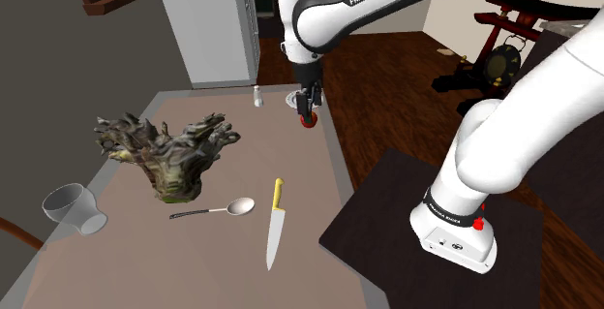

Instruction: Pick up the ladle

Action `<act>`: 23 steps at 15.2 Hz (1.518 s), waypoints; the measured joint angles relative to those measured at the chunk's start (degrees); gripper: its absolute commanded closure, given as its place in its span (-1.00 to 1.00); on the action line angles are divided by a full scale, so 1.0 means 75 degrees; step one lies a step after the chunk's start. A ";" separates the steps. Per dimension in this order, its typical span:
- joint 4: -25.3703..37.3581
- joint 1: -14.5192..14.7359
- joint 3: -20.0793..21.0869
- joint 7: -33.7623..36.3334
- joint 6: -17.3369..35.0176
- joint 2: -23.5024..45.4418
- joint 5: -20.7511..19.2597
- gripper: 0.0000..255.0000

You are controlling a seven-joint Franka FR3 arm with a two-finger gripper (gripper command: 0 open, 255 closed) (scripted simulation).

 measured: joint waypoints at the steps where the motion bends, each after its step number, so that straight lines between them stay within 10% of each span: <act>1: 0.0093 0.0051 0.0052 0.0001 0.0163 0.0243 0.0034 -1.00; 23: 0.3447 0.1115 0.0888 -0.0102 0.2750 0.5955 -0.0226 -1.00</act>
